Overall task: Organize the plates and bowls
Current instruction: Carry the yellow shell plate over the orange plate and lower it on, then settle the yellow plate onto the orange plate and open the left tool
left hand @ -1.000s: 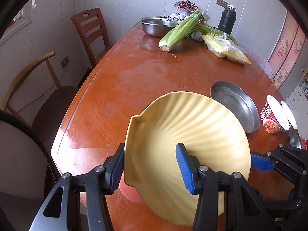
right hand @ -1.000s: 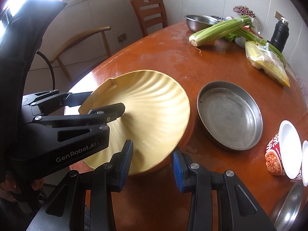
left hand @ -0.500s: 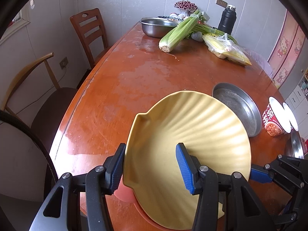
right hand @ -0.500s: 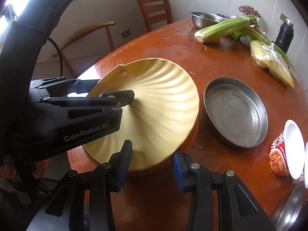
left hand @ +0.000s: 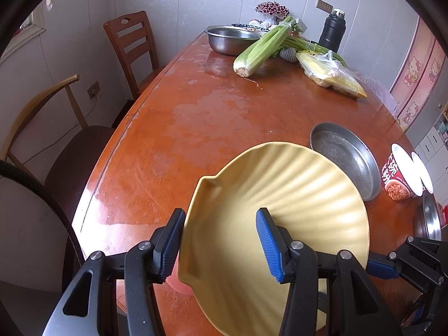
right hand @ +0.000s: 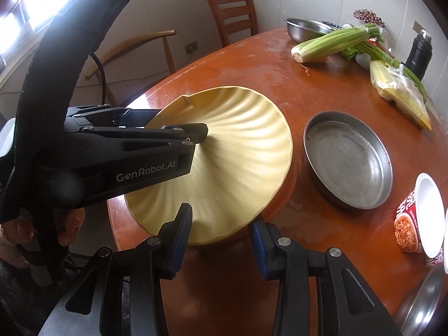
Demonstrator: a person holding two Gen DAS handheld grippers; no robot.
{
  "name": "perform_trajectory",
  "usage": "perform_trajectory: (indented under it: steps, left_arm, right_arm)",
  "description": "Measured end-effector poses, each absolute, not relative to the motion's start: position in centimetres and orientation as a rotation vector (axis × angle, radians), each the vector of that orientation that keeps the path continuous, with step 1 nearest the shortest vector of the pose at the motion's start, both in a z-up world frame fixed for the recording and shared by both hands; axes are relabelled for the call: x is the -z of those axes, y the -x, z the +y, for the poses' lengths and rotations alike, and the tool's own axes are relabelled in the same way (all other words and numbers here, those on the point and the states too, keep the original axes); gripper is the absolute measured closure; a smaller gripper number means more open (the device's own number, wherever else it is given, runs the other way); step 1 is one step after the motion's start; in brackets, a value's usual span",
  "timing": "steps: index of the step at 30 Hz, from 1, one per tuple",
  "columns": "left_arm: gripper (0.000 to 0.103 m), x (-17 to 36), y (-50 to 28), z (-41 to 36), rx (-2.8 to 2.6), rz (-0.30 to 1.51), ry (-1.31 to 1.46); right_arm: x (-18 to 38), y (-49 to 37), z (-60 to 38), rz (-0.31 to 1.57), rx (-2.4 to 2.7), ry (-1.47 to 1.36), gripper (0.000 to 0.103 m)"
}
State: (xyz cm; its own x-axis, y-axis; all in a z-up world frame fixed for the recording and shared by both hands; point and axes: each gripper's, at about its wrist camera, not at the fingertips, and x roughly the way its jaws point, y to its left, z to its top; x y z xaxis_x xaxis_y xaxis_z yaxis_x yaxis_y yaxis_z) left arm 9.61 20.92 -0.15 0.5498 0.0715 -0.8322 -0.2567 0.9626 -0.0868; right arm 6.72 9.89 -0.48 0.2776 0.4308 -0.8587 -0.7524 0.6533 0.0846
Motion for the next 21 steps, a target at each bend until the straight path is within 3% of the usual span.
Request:
perform_trajectory:
  steps: [21]
  left_arm:
    - [0.051,1.1,-10.2,20.0,-0.255,1.013,0.138]
  right_arm:
    - [-0.5,-7.0,6.6,0.949,-0.782,0.246,0.060]
